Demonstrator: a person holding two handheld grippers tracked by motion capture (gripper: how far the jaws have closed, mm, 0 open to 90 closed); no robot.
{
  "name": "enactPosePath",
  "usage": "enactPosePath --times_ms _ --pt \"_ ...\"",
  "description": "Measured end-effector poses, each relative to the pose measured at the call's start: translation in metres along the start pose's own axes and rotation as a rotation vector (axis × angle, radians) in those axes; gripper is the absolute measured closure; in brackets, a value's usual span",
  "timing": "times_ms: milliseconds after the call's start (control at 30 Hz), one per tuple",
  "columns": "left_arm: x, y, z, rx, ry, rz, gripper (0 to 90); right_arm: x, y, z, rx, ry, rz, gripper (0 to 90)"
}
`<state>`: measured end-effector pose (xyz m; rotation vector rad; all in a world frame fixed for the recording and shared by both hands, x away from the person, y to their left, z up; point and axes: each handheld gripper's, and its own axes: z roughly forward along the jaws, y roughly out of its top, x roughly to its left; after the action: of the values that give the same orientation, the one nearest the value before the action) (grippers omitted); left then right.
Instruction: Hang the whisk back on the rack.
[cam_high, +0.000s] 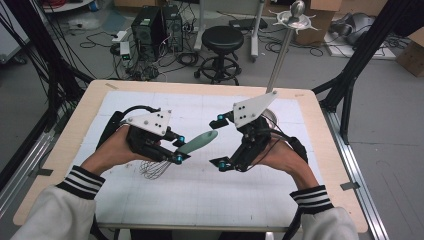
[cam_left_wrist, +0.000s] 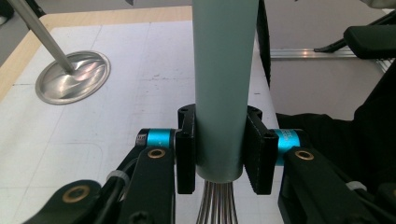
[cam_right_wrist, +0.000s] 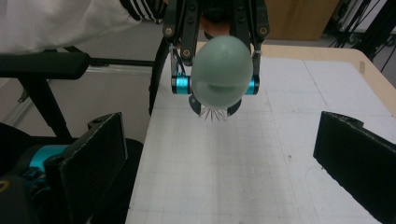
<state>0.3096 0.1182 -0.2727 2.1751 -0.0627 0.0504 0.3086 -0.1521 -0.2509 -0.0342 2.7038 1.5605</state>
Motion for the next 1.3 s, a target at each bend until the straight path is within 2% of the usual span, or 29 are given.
enactPosePath --times_ms 233,300,533,633,800,1033,1100,1133,1300 --pt "0.0 0.0 -0.001 -0.002 -0.006 0.002 69.1 -0.001 0.004 0.006 -0.026 0.024 -0.01 8.0" --pt "-0.001 0.001 0.0 -0.01 -0.004 0.005 69.1 0.0 0.005 0.007 -0.035 0.023 -0.009 15.2" --pt "-0.001 0.002 0.0 -0.021 -0.01 0.005 69.1 0.001 0.007 0.011 -0.045 0.046 0.001 24.4" --pt "-0.002 0.002 0.0 -0.027 -0.017 0.007 69.1 0.001 0.007 0.013 -0.063 0.047 -0.015 35.6" --pt "-0.002 0.002 -0.001 -0.032 -0.017 0.003 69.1 0.0 0.006 0.014 -0.085 0.045 -0.004 43.0" --pt "-0.002 0.002 0.0 -0.032 -0.023 0.003 69.1 0.001 0.007 0.014 -0.106 0.043 -0.014 52.7" --pt "-0.002 0.003 0.001 -0.032 -0.023 -0.003 69.1 0.002 0.008 0.014 -0.096 0.037 -0.019 62.7" --pt "-0.002 0.003 0.001 -0.034 -0.027 -0.004 69.1 0.002 0.008 0.015 -0.099 0.033 -0.037 64.3" --pt "-0.002 0.002 0.003 -0.017 -0.027 -0.001 69.0 0.003 0.009 0.016 -0.091 0.024 -0.051 65.5"
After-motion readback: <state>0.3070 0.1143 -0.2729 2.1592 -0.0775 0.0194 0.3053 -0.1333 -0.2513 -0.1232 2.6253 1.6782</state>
